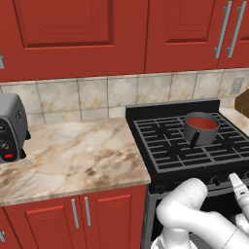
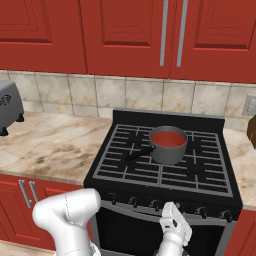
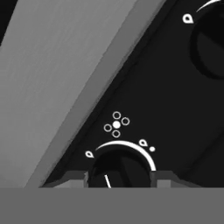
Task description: Wait until the marinara sauce is simmered to a deep red color and then turn off the stove.
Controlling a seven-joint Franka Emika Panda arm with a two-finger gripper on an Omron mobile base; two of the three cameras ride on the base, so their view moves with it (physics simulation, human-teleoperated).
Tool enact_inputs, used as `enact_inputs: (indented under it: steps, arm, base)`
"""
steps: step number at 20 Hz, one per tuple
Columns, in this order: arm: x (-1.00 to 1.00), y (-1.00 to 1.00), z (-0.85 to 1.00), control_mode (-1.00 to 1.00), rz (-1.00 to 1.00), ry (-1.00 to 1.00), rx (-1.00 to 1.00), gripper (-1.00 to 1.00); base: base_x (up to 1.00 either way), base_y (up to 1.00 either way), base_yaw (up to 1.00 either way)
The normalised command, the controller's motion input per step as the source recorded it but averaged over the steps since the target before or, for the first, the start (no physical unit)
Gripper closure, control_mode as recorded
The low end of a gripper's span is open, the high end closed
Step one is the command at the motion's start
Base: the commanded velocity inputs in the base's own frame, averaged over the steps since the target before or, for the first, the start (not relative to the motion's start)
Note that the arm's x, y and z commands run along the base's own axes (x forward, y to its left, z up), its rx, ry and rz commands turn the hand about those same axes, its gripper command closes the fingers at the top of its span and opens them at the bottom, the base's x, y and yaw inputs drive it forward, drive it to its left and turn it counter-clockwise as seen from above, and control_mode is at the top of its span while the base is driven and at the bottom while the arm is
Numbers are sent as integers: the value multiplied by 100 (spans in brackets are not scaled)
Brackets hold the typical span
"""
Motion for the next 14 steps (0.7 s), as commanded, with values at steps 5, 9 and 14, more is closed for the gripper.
enact_inputs:
  steps: [5,9,14]
  arm:
    - [0,-1,0,-100,-4,0,29,100]
    - [0,0,0,-100,-4,0,30,100]
    - [0,-2,0,-100,-3,0,32,100]
  base:
    - [0,0,0]
    - [0,0,0]
    - [0,0,0]
